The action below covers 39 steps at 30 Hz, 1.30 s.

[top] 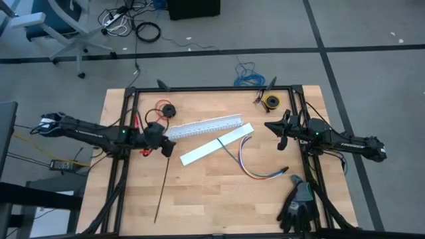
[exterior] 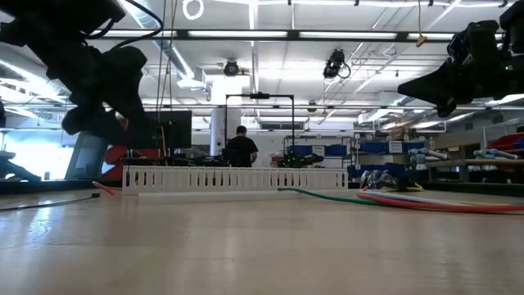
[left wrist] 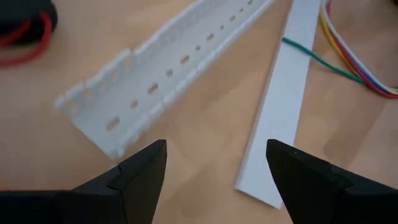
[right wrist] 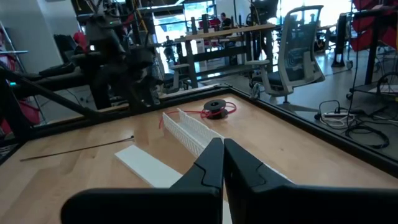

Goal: Ziptie cables
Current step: Prepare the black zip tie

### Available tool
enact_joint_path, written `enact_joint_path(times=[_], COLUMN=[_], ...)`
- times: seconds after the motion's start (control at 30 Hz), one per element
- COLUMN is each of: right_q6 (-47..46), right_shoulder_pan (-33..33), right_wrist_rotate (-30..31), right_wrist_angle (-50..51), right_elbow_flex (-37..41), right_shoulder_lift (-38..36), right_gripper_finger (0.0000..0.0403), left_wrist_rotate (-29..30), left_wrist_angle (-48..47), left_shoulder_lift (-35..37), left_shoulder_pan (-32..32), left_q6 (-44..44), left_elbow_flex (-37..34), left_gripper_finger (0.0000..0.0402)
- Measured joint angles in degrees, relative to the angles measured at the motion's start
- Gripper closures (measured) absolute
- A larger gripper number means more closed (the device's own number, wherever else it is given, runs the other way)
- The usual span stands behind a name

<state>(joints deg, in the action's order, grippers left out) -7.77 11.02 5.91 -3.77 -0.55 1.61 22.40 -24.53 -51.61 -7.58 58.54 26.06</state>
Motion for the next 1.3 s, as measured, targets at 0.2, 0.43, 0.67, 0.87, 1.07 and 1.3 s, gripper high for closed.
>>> enact_joint_path(times=[0.2, 0.43, 0.67, 0.87, 1.07, 1.3], right_q6=[0.0, 0.01, 0.01, 0.0, 0.0, 0.0], right_shoulder_pan=[-0.01, 0.0, -0.01, 0.01, -0.01, -0.01], right_wrist_rotate=[-0.02, -0.01, -0.01, 0.0, 0.0, 0.0], right_wrist_angle=[0.0, -0.02, -0.02, -0.02, -0.02, -0.02], right_elbow_flex=[-0.01, 0.0, 0.01, -0.01, 0.0, 0.01], right_shoulder_lift=[-0.02, 0.0, 0.0, 0.0, -0.01, 0.0], right_gripper_finger=[0.0399, 0.0399, 0.0399, 0.0399, 0.0399, 0.0399], left_wrist_rotate=[5.21, 9.36, 10.4, 8.51, 6.68, 6.17], left_wrist_angle=[-0.53, -0.52, -5.21, -14.1, -8.33, -8.34], left_shoulder_lift=[-4.83, -12.52, -21.08, -26.16, -29.15, -34.34], left_shoulder_pan=[-9.25, -18.57, -22.56, -23.21, -23.21, -22.98], left_q6=[13.36, 23.52, 30.99, 36.43, 36.4, 36.66], left_elbow_flex=[-0.02, 1.59, 5.42, 9.48, 9.57, 9.73], left_gripper_finger=[0.0115, 0.0115, 0.0115, 0.013, 0.0148, 0.0158])
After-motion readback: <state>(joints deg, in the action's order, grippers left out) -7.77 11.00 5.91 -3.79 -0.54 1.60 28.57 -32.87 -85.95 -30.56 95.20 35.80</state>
